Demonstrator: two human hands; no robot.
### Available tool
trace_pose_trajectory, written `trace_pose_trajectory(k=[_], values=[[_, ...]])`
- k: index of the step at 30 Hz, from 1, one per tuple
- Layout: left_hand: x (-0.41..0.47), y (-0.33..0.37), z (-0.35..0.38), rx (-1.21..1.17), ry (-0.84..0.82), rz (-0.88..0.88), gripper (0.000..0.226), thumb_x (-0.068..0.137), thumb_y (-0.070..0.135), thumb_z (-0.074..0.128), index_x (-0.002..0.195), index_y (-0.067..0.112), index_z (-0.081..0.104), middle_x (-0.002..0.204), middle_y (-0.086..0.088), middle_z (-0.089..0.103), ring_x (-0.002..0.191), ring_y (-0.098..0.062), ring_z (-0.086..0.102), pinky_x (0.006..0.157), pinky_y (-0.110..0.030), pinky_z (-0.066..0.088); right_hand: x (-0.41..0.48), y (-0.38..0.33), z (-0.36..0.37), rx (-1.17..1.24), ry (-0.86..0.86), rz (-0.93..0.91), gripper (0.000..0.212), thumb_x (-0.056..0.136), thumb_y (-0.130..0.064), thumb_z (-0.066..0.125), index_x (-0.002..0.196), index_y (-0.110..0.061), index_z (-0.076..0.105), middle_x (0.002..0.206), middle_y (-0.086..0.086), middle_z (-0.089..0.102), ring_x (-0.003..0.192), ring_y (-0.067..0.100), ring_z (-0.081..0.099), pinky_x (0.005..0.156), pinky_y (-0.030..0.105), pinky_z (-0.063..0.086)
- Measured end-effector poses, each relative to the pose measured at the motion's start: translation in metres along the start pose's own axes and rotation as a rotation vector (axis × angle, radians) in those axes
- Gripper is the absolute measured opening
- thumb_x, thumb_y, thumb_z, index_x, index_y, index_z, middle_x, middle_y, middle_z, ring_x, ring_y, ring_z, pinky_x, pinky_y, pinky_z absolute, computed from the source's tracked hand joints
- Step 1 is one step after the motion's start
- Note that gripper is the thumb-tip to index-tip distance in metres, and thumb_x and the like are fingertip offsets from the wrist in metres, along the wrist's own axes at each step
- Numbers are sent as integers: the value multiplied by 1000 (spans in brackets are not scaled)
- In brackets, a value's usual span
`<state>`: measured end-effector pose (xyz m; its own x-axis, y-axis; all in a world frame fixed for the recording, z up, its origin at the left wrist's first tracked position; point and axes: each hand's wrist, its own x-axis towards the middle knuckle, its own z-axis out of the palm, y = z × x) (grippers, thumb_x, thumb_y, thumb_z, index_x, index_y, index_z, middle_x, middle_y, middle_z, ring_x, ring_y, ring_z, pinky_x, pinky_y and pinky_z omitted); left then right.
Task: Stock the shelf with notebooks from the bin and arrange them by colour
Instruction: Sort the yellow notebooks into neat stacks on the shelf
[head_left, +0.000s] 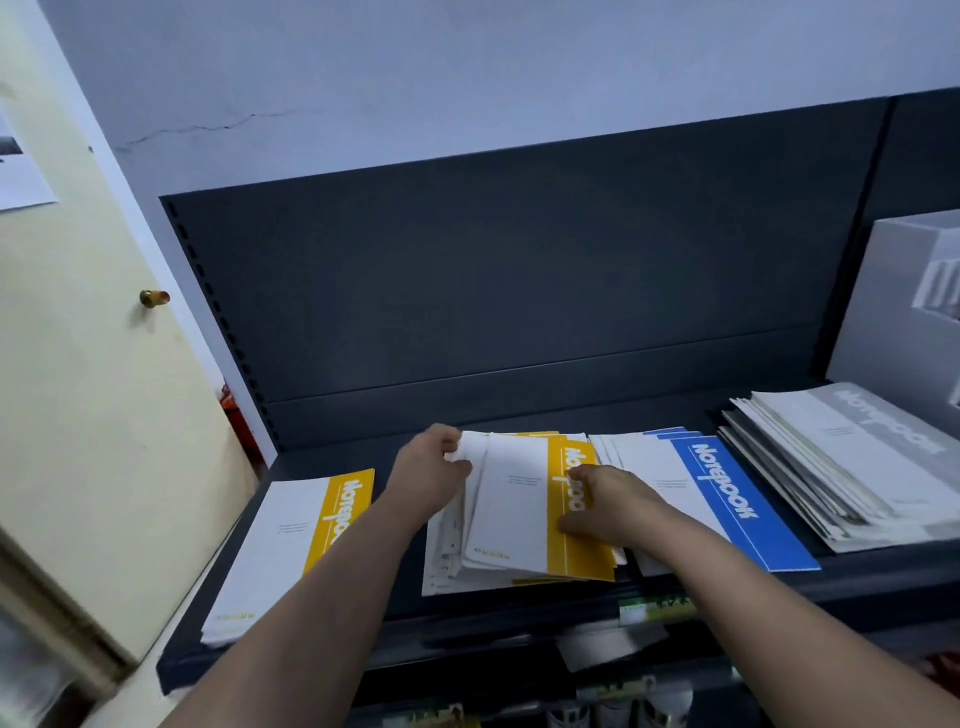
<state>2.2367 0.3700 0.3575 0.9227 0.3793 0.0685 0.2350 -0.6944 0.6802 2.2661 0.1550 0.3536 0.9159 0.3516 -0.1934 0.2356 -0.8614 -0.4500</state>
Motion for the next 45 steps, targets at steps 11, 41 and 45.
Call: trace_pose_trajectory(k=[11, 41, 45], values=[[-9, 8, 8, 27, -142, -212, 24, 85, 28, 68, 85, 3, 67, 90, -7, 69, 87, -24, 67, 79, -37, 54, 11, -2, 12, 14, 52, 76, 58, 83, -45, 64, 130, -19, 42, 131, 4, 53, 121, 29, 47, 92, 38, 45], [-2, 15, 21, -134, -238, -319, 34, 76, 23, 81, 102, 7, 66, 103, -4, 70, 95, -22, 66, 82, -36, 54, 4, -3, 5, 754, 139, 125, 63, 86, 10, 50, 139, -22, 39, 117, 2, 55, 102, 23, 55, 79, 34, 46], [-2, 12, 22, -171, -167, -275, 40, 79, 32, 77, 105, 11, 56, 107, -3, 65, 100, -23, 64, 86, -40, 54, -6, -4, 2, 955, 164, 18, 68, 88, 14, 50, 141, -25, 35, 103, -5, 57, 86, 11, 54, 59, 23, 42]])
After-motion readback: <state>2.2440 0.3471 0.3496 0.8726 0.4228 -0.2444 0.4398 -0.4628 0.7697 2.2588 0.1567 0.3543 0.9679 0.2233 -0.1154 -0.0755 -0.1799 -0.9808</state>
